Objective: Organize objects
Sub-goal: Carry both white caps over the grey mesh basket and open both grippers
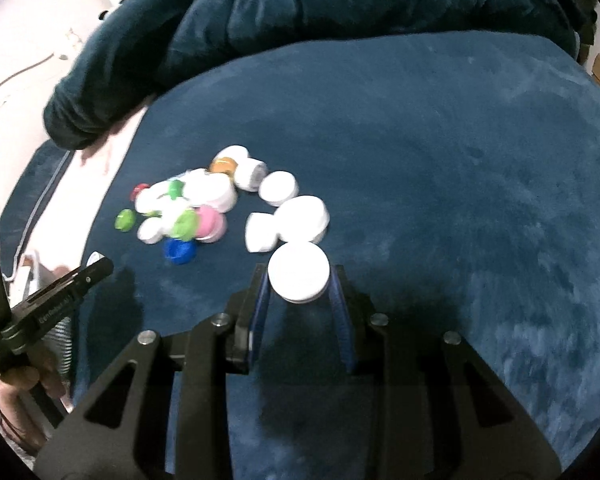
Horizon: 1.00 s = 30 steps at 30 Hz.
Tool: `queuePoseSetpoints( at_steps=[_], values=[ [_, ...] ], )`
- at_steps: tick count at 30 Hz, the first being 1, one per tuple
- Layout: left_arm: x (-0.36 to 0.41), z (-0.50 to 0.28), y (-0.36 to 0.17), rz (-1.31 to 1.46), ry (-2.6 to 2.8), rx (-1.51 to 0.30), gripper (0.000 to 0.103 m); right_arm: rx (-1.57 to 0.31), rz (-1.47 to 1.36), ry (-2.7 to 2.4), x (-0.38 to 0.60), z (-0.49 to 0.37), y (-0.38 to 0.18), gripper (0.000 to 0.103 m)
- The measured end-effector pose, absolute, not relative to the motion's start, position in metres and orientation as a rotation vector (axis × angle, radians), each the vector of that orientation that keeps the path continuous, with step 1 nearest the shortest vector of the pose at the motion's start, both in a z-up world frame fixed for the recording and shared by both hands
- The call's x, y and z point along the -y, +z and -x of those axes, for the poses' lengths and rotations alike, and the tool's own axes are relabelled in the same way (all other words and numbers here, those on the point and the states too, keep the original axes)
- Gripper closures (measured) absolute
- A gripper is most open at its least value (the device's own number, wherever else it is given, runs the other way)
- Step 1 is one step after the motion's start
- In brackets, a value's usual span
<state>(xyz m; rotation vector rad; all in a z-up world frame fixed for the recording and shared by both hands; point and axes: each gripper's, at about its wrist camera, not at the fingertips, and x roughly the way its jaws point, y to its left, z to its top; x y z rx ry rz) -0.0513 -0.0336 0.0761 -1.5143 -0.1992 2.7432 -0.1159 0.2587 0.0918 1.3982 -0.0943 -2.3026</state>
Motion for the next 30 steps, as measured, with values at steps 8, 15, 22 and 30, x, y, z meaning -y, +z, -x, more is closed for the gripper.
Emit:
queuePoseSetpoints(
  at_steps=[8, 15, 22, 30],
  values=[
    [0.067, -0.011, 0.129, 1.407, 2.857, 0.229, 0.071, 0.035, -1.268, -2.222, -0.196, 0.074, 0.132, 0.072],
    [0.135, -0.085, 0.158, 1.377, 3.003, 0.332, 0.071, -0.015, -1.178, -2.041, -0.116, 0.010, 0.149, 0.072],
    [0.198, -0.136, 0.159, 1.450, 3.085, 0.508, 0.071, -0.141, -1.122, -1.876, -0.044, -0.052, 0.145, 0.072],
    [0.224, -0.150, 0.143, 1.515, 2.991, 0.682, 0.070, -0.150, -1.115, -1.783, -0.010, -0.076, 0.141, 0.072]
  ],
)
